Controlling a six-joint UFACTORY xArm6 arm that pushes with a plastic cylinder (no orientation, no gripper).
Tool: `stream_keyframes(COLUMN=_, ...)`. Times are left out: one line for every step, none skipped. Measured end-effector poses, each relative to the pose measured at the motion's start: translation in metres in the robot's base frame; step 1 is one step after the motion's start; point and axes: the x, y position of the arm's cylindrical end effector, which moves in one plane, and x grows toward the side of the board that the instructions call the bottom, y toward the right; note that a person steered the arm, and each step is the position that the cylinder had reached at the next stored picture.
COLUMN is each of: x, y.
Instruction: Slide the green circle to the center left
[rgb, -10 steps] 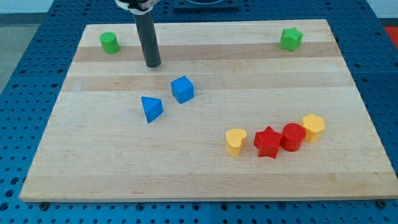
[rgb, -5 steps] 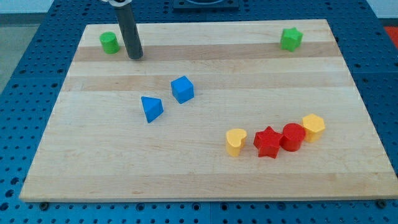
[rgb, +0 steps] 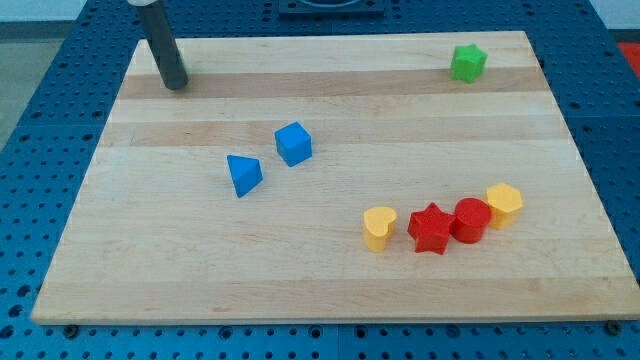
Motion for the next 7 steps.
stream_keyframes(x=0.020, y=-0.032)
stream_keyframes(x=0.026, y=-0.059)
stream_keyframes(x=-0.033, y=-0.085)
stream_keyframes(x=-0.097, y=-0.066)
stream_keyframes(x=-0.098, y=-0.063)
stream_keyframes(x=-0.080, y=-0.031)
stream_keyframes(x=-0.044, y=-0.005)
